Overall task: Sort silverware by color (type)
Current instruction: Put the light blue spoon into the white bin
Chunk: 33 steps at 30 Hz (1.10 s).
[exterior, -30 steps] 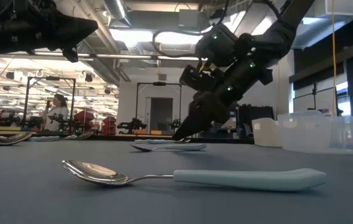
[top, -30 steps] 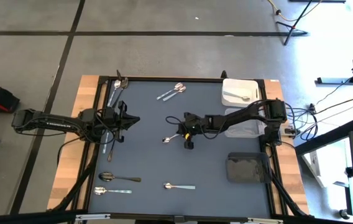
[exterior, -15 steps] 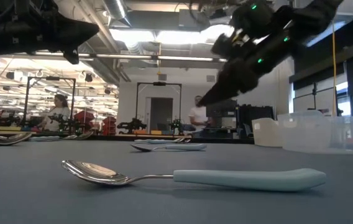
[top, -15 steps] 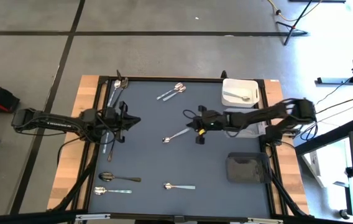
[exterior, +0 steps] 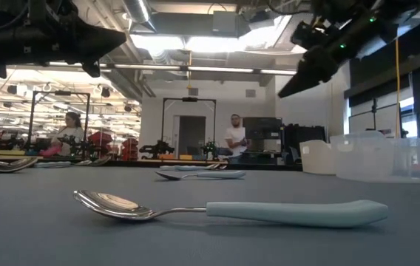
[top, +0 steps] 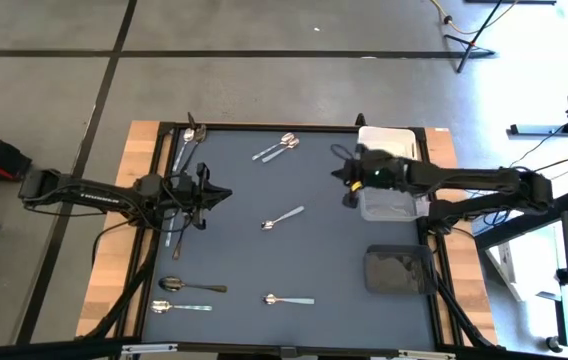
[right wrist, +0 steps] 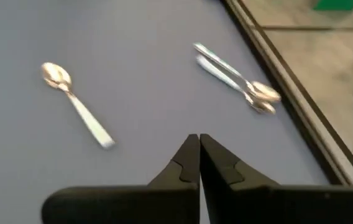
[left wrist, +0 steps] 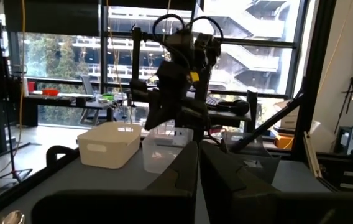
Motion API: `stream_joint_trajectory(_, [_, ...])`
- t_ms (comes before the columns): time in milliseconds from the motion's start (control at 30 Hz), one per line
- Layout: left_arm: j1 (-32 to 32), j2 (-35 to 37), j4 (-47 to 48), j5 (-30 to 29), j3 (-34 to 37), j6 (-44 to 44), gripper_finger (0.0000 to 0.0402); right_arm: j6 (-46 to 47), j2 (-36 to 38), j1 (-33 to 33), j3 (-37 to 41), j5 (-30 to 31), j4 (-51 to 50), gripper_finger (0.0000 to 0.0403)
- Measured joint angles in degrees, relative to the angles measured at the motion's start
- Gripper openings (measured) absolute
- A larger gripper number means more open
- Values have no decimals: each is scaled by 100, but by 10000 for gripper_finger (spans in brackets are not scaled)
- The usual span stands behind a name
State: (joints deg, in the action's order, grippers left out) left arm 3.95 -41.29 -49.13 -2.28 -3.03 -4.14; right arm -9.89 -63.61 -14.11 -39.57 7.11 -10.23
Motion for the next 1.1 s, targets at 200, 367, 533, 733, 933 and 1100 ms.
stream_joint_trajectory(200, [1,-36,-61,-1,0,2,11,-17,348,-727,0,-251,-412,1])
stream_joint_trajectory(367, [1,-36,-69,-3,0,4,11,208,-112,-799,-4,-1317,-93,1])
stream_joint_trajectory(533, [6,-36,-71,-10,2,17,11,205,-1042,-492,-4,-1820,774,18])
stream_joint_trajectory(733, [6,-36,-69,-3,4,20,11,136,-2218,28,-7,-1827,2186,111])
stream_joint_trajectory(933, [6,-36,-69,0,7,17,11,49,-3034,306,-260,-1834,2674,189])
stream_joint_trajectory(1100, [6,-36,-67,-1,7,17,11,31,-3724,366,-738,-2006,2680,203])
